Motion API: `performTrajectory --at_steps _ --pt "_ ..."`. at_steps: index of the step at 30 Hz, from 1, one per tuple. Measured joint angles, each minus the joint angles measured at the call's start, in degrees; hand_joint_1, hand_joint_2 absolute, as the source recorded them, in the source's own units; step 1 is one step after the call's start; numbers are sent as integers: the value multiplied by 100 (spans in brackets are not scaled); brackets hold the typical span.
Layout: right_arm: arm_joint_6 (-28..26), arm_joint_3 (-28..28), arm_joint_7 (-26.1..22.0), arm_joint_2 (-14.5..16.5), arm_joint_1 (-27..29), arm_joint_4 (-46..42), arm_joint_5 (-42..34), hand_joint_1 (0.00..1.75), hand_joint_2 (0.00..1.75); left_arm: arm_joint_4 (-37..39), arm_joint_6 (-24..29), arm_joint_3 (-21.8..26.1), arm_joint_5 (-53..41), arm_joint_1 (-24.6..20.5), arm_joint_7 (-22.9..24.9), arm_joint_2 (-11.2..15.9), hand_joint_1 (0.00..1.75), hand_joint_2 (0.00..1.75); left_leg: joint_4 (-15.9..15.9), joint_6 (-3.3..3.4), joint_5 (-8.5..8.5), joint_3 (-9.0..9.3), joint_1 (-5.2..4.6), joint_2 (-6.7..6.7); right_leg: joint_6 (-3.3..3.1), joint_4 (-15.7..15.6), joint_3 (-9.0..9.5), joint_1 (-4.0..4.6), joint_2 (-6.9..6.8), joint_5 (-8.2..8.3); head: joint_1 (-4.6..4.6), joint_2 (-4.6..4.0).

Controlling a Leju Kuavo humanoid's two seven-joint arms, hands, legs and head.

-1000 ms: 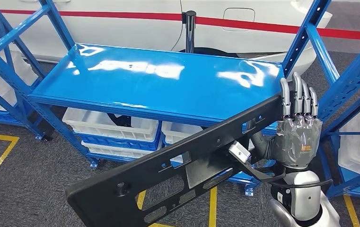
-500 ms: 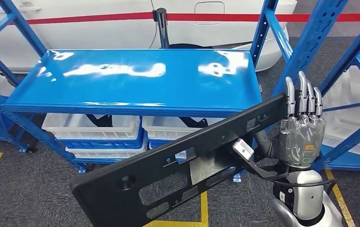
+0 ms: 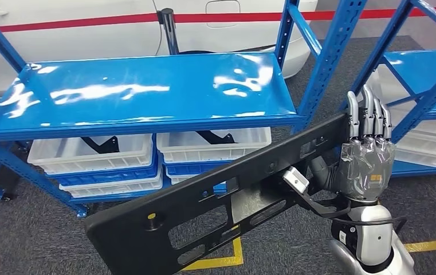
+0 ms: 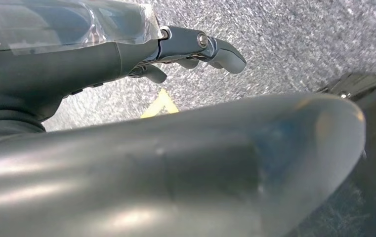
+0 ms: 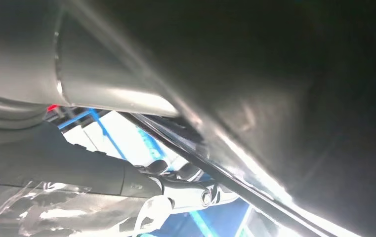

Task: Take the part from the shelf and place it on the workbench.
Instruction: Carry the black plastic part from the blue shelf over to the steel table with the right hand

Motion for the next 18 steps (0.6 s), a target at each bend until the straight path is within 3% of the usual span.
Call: performTrajectory --at_steps 1,4,5,6,8,9,10,12,14,15,16,18 --pt "1 0 4 -1 0 1 -8 0 0 0 -2 0 4 2 0 -1 0 0 9 -12 24 -37 2 65 9 -211 192 -4 -32 92 0 0" --pt "-4 -2 15 -2 -11 -1 -25 0 0 1 -3 0 15 -10 0 -3 0 0 74 -66 60 -113 -18 247 -11 -1449 1010 14 -329 454 -2 0" --pt "-6 -2 17 -1 -14 -2 -27 0 0 1 -3 1 16 -16 0 -4 0 0 96 -91 71 -125 -32 296 -39 -1664 1129 27 -393 500 -6 0" --pt "-8 -2 19 -1 -14 -1 -30 0 0 1 -3 1 18 -21 0 -4 0 0 108 -118 84 -132 -46 343 -79 -1732 1142 43 -401 511 -12 0" --pt "-10 -2 22 -1 -15 0 -33 0 0 0 -4 1 20 -24 1 -6 0 0 122 -180 109 -144 -36 412 -172 -1716 1087 47 -293 582 -16 0" --pt "-10 -2 21 -2 -17 1 -35 0 0 0 -5 1 21 -25 2 -6 0 0 183 -218 48 -175 -22 356 -218 -1720 1053 41 -250 624 -19 0" --pt "-11 -2 20 -2 -20 1 -36 0 0 0 -7 1 25 -25 2 -6 0 0 342 -257 -94 -243 -3 249 -264 -1726 1012 32 -209 672 -20 0" --pt "-12 -1 20 3 -24 1 -38 0 0 0 -9 1 33 -19 2 -6 0 0 1008 -329 -583 -493 28 -17 -318 -1728 898 20 -115 766 -25 0" --pt "-11 0 20 9 -23 1 -39 0 0 0 -11 1 38 -4 2 -6 0 0 1733 -356 -965 -722 37 -111 -330 -1723 773 22 7 858 -25 0" --pt "-11 0 20 11 -22 1 -39 0 0 0 -11 1 39 1 2 -6 0 0 1848 -353 -1005 -715 37 -127 -324 -1721 714 24 78 905 -25 0" --pt "-11 0 21 11 -21 1 -39 0 0 0 -12 1 39 2 2 -6 0 0 1719 -338 -935 -590 37 -142 -314 -1720 662 24 148 950 -25 0" --pt "-12 0 21 11 -23 1 -39 0 0 0 -12 1 38 -6 2 -4 0 0 879 -270 -633 -63 36 -293 -287 -1720 583 22 281 1033 -25 0"
